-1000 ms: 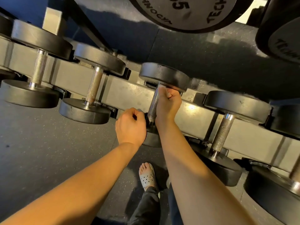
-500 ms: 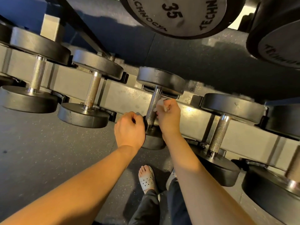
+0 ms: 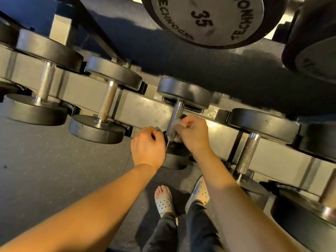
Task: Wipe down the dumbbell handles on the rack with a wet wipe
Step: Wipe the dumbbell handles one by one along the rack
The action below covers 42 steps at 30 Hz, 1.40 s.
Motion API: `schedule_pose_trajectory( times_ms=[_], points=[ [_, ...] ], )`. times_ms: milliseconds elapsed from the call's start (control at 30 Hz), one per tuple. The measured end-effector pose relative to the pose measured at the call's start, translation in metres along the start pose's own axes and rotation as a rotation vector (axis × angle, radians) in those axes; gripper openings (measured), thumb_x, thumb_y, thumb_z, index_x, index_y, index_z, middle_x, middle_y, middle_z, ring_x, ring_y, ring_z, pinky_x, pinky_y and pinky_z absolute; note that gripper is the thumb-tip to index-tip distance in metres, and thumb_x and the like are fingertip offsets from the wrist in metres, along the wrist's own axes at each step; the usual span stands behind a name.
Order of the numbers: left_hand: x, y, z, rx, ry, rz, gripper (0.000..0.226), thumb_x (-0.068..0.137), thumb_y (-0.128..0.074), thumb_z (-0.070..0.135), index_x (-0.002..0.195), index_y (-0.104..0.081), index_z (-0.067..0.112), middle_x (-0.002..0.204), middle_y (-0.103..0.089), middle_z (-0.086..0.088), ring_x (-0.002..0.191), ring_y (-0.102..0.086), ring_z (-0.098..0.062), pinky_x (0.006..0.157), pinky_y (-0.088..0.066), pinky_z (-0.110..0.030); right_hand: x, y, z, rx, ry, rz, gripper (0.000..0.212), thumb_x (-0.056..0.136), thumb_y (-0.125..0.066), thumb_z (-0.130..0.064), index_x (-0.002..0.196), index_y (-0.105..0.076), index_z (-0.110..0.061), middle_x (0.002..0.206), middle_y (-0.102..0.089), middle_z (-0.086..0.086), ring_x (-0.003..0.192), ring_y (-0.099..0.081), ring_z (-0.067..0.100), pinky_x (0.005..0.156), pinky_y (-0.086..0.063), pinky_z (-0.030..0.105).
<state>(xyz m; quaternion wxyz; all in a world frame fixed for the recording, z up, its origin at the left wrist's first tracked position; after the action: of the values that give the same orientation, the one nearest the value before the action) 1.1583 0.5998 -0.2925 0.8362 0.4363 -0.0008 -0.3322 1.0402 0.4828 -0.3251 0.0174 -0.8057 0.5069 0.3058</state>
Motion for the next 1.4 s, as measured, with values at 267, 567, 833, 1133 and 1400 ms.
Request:
schedule_pose_trajectory(
  times_ms=[267,567,833,1133,1400],
  points=[
    [0.000,-0.002,-0.002,0.014,0.003,-0.010,0.038,0.098,-0.048,0.022,0.061,-0.041,0.025,0.062,-0.049,0.000,0.064,-0.050,-0.025,0.068,-0.041,-0.043,-0.005,-0.015,-0.004,0.212,-0.113,0.104,0.029,0.087,-0.078,-0.019,0.068,-0.062,-0.004,0.065,-0.063,0.016,0.060,-0.059,0.024,0.063,-0.054,0.034],
    [0.000,0.000,0.001,0.027,-0.025,-0.014,0.041,0.097,-0.051,0.018,0.059,-0.037,0.025,0.060,-0.042,0.002,0.062,-0.044,-0.025,0.066,-0.030,-0.038,0.002,0.006,-0.005,0.390,-0.183,0.120,0.015,0.095,-0.070,-0.024,0.099,-0.063,-0.012,0.089,-0.068,0.006,0.073,-0.064,0.012,0.063,-0.054,0.023],
    [0.001,-0.001,0.000,0.030,-0.023,-0.013,0.039,0.096,-0.051,0.020,0.059,-0.038,0.023,0.060,-0.043,0.002,0.062,-0.045,-0.025,0.064,-0.028,-0.036,-0.012,-0.013,0.010,0.117,-0.192,-0.094,0.027,0.097,-0.065,-0.013,0.072,-0.054,-0.011,0.074,-0.060,0.013,0.059,-0.052,0.018,0.053,-0.046,0.026],
    [0.002,-0.002,-0.002,0.012,-0.029,-0.019,0.039,0.093,-0.051,0.018,0.057,-0.037,0.026,0.058,-0.039,0.005,0.057,-0.039,-0.021,0.065,-0.028,-0.036,0.006,-0.007,-0.009,0.585,-0.277,0.160,0.018,0.093,-0.073,-0.024,0.079,-0.061,-0.020,0.077,-0.066,0.001,0.072,-0.063,0.014,0.067,-0.053,0.029],
    [0.002,-0.001,0.000,0.014,-0.034,-0.019,0.040,0.094,-0.049,0.017,0.057,-0.036,0.025,0.059,-0.039,0.006,0.058,-0.039,-0.019,0.066,-0.027,-0.035,-0.006,-0.006,0.020,0.491,-0.406,0.004,0.012,0.095,-0.071,-0.016,0.087,-0.064,-0.010,0.080,-0.062,0.012,0.053,-0.055,0.011,0.050,-0.047,0.024]
  ],
)
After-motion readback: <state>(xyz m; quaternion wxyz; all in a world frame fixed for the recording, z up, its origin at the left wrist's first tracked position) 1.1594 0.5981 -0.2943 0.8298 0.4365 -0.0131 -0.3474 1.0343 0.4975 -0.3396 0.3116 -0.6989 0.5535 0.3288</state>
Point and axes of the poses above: each hand's wrist, its own x-axis towards the middle knuckle, its own y-axis out of the back of the hand, z = x × y, the point moved 6 cm from there along x, towards the middle knuckle
